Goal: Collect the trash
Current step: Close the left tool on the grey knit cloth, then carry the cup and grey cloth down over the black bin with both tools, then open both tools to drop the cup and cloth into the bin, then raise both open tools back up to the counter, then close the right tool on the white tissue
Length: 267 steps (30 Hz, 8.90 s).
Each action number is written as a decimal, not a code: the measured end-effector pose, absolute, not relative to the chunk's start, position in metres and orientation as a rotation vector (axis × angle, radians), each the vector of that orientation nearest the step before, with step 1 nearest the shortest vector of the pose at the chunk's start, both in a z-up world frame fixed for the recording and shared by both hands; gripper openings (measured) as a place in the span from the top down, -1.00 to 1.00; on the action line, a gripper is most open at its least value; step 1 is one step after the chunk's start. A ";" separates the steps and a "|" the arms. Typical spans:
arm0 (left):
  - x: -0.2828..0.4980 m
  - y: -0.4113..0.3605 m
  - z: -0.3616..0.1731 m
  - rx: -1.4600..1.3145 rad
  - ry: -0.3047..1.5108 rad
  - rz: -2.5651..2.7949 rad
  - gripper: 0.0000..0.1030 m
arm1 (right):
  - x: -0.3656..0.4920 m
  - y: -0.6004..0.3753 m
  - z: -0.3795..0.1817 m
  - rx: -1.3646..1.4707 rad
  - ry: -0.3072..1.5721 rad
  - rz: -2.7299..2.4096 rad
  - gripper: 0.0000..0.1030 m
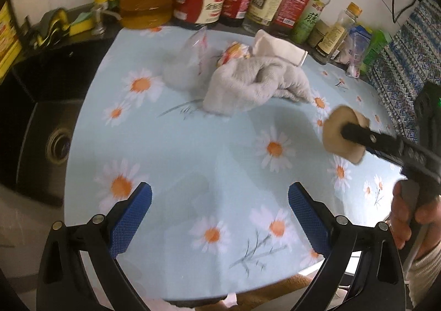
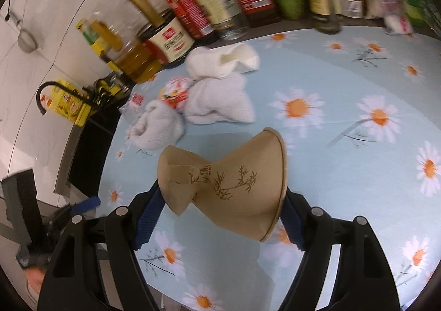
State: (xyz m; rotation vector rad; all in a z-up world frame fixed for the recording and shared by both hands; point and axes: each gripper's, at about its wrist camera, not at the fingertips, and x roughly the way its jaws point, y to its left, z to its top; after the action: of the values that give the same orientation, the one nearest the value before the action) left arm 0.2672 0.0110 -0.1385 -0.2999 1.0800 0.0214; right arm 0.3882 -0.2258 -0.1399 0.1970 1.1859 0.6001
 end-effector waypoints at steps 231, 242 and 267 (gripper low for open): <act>0.110 0.055 -0.117 -0.432 0.971 -0.114 -0.25 | 0.213 -0.198 -0.101 0.186 1.213 0.564 -0.62; 0.174 0.053 -0.101 -0.416 0.944 -0.064 -0.25 | 0.308 -0.200 -0.072 0.089 1.163 0.628 -0.62; 0.262 0.035 -0.105 -0.556 0.938 0.199 -0.25 | 0.523 -0.125 -0.111 -0.338 1.171 1.030 -0.79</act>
State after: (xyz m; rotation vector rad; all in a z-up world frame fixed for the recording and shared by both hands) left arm 0.2619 0.0349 -0.1050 -0.5557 0.9381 0.1986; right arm 0.5226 -0.1254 -0.1109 -0.3381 1.1709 1.0298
